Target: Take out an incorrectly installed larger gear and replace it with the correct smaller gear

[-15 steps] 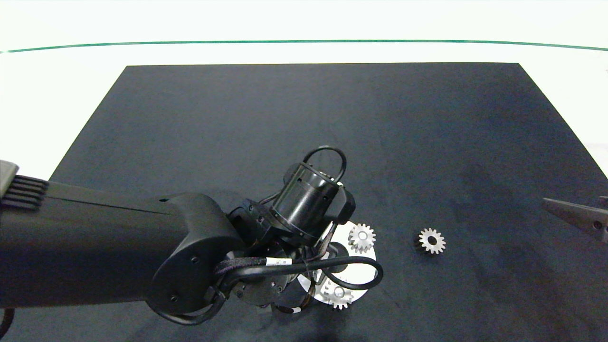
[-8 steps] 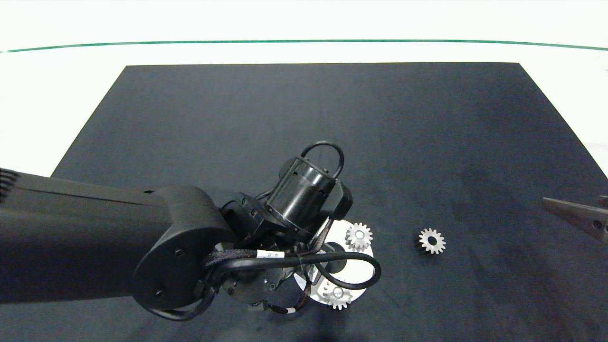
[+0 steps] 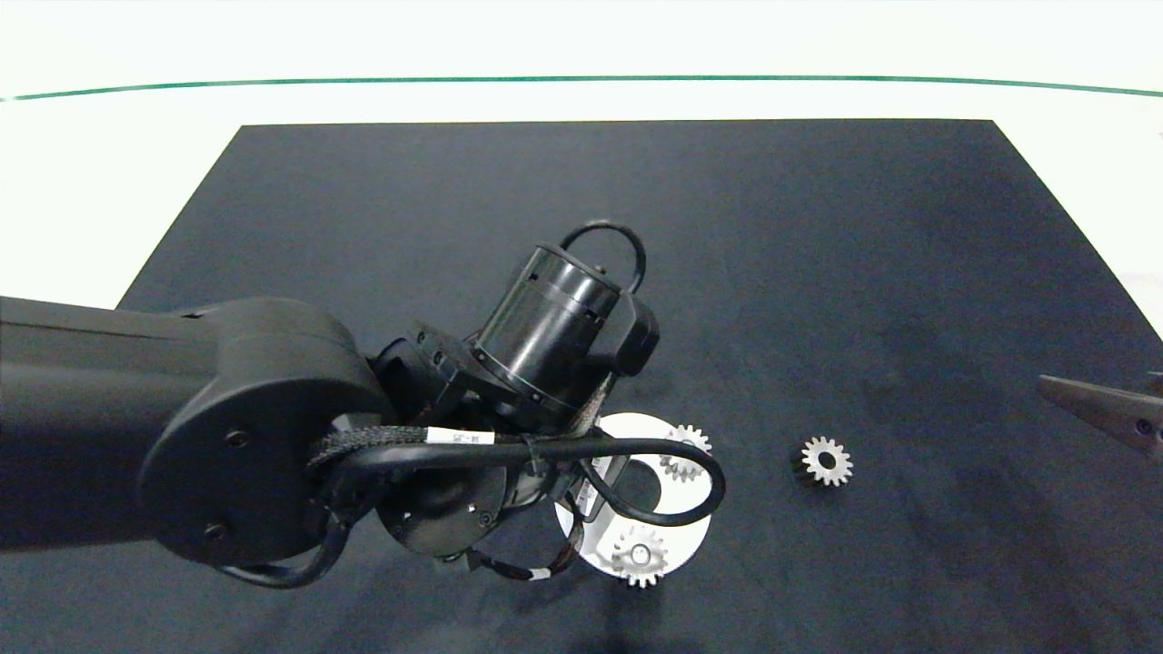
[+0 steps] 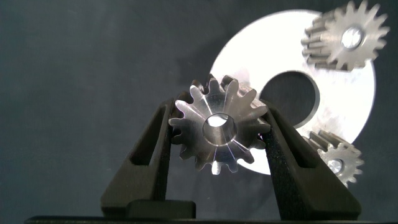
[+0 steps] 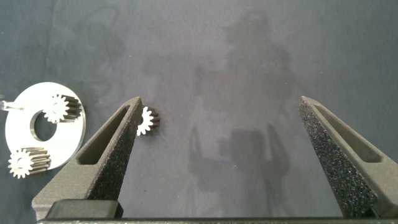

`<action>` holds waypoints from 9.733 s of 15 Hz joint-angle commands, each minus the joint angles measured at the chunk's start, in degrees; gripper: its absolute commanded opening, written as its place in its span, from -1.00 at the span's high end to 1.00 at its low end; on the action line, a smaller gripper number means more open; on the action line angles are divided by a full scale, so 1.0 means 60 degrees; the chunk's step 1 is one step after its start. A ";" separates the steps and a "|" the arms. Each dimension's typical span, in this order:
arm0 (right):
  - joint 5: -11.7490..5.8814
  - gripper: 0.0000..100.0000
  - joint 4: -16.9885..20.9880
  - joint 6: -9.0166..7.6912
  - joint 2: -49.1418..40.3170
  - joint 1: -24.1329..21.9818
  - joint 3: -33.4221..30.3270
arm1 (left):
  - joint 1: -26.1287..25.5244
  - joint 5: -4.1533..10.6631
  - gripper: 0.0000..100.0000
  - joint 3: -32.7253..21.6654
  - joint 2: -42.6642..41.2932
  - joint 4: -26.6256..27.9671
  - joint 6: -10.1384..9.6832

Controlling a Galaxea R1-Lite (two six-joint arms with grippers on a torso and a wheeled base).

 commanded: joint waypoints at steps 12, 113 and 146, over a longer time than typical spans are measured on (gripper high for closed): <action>0.0011 -1.00 0.0056 0.0008 -0.0112 0.0012 0.0074 | 0.2587 0.0001 0.38 0.1264 -0.1220 0.0450 -0.0029; -0.2216 0.44 -0.1057 -0.1457 0.5308 0.5945 -0.2504 | 0.3085 -0.0541 -1.00 0.4032 -0.8690 0.0669 -0.0102; -0.2641 0.44 0.1140 -0.1369 0.9132 0.7776 -0.6547 | 0.3100 -0.0541 -1.00 0.4223 -0.9115 0.0669 -0.0073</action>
